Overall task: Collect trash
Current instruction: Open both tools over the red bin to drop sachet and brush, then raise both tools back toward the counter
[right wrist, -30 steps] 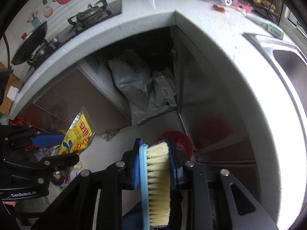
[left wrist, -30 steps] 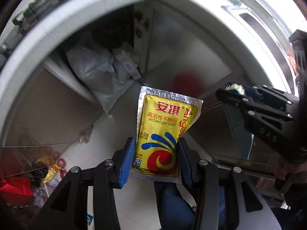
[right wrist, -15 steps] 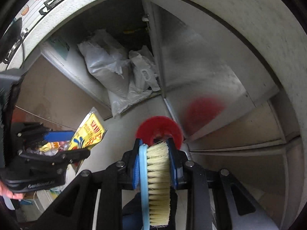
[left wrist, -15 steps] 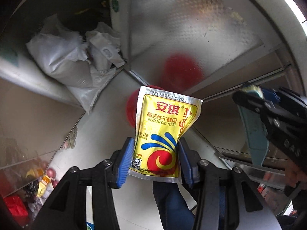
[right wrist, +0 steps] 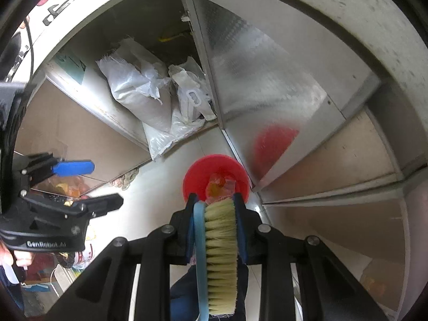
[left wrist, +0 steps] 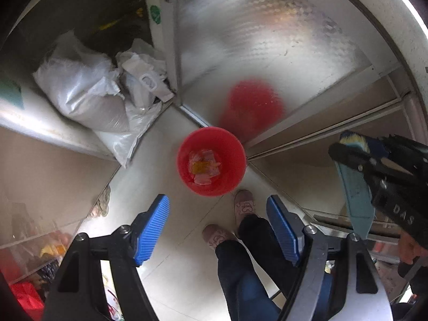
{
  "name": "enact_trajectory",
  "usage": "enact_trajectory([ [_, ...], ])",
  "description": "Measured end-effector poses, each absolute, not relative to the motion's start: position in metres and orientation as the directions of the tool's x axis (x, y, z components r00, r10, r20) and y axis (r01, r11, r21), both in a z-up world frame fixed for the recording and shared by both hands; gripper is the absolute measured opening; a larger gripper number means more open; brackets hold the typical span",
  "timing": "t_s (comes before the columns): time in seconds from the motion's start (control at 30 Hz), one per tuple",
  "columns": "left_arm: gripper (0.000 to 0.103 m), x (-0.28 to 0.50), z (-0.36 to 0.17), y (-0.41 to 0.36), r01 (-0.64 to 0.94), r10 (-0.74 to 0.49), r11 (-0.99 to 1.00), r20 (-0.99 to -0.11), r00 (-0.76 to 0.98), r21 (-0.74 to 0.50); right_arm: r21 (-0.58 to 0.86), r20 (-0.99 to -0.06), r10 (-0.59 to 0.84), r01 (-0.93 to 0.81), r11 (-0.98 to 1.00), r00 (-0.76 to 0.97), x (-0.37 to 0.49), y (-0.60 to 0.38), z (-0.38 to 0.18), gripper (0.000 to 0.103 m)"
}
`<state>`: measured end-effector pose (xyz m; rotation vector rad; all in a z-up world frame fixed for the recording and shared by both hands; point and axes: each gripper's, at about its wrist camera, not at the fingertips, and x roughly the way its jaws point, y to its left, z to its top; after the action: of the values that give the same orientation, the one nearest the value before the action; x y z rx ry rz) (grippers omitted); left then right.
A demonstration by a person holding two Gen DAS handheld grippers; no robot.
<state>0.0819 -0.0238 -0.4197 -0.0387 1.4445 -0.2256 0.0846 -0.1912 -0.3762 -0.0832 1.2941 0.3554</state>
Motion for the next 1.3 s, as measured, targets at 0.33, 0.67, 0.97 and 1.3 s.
enact_trajectory([
  [0.33,0.087,0.056,-0.421,0.021,-0.004,-0.169,0.985,-0.974,0.152,-0.172,0.159,-0.939,0.262,-0.395,0.905,0.222,0.096,-0.160,-0.391,0.023],
  [0.67,0.103,0.052,-0.431,0.037,-0.067,-0.141,0.986,-0.975,0.172,-0.155,0.151,-0.944,0.268,-0.466,0.872,0.195,0.103,-0.142,-0.415,0.024],
  [0.97,0.103,0.050,-0.436,0.044,-0.081,-0.113,0.988,-0.980,0.165,-0.128,0.103,-0.955,0.211,-0.431,0.896,0.210,0.105,-0.144,-0.431,0.083],
  [1.3,0.103,0.031,-0.392,0.045,-0.083,-0.080,0.992,-0.973,0.217,-0.100,0.101,-0.962,0.203,-0.449,0.888,0.185,0.085,-0.150,-0.393,0.092],
])
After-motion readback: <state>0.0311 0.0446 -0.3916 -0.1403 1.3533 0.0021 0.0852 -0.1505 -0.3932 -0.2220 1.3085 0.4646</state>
